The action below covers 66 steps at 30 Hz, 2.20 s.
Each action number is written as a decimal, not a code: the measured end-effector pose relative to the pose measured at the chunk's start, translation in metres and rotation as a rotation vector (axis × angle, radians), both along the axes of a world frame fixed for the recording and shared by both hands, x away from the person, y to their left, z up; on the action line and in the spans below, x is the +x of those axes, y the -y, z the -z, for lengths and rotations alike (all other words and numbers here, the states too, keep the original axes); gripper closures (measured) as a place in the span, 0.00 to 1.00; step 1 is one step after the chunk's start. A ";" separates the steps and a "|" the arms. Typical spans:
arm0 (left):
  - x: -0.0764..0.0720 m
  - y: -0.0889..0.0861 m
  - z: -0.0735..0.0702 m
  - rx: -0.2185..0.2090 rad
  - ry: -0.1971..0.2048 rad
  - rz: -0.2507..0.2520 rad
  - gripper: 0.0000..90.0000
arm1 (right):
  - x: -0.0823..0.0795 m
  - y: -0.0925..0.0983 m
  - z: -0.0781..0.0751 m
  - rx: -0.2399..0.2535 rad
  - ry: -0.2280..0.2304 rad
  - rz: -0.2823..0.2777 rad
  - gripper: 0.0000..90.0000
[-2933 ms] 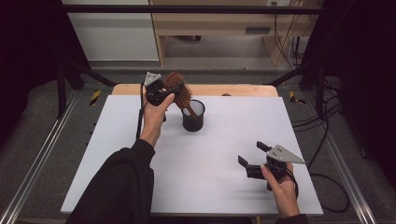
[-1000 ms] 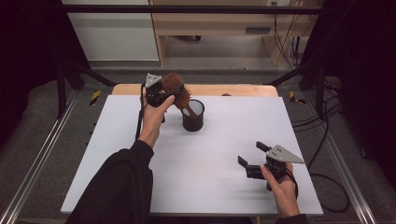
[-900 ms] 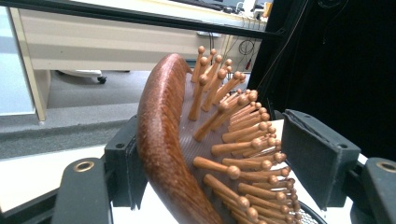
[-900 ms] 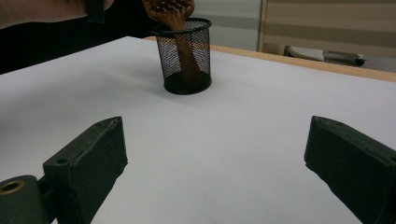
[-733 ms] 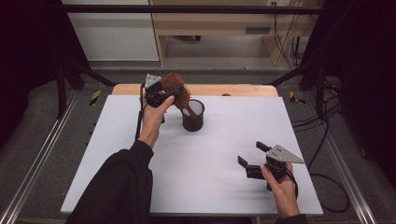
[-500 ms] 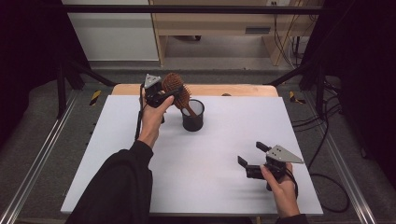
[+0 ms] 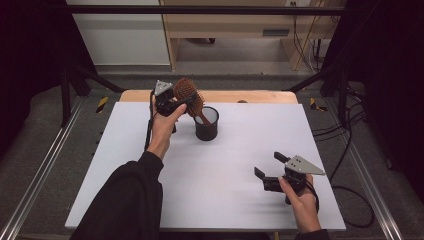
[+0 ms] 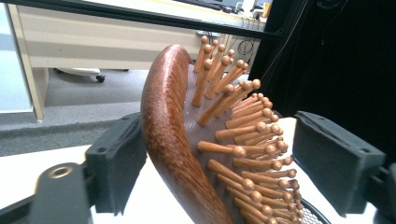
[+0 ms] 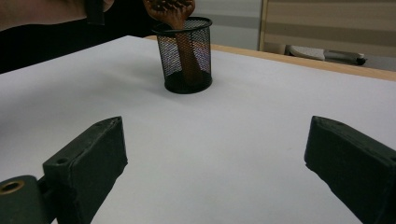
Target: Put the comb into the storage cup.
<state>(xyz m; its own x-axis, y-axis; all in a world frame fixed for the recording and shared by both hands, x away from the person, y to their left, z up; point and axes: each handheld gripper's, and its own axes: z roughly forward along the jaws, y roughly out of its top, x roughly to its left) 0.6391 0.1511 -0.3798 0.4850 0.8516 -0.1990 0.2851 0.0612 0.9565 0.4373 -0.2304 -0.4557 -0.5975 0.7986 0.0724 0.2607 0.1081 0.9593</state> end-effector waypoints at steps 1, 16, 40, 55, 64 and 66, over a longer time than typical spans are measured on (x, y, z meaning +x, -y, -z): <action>0.000 0.000 0.000 0.001 0.001 -0.001 0.17 | 0.000 0.000 0.000 0.000 0.000 0.000 0.06; -0.007 0.002 -0.001 0.024 0.016 0.002 0.06 | 0.000 0.000 0.000 -0.002 -0.001 0.000 0.06; -0.042 -0.019 0.006 0.041 0.046 -0.006 0.05 | 0.001 0.001 0.002 0.000 -0.005 -0.001 0.06; -0.083 -0.045 0.005 0.110 0.099 0.000 0.05 | -0.001 0.004 0.000 0.008 0.003 0.018 0.06; -0.101 -0.055 0.012 0.108 0.113 0.011 0.05 | -0.001 0.007 0.000 0.013 0.005 0.027 0.06; -0.104 -0.057 0.013 0.105 0.112 0.012 0.05 | -0.001 0.007 -0.001 0.014 0.005 0.029 0.05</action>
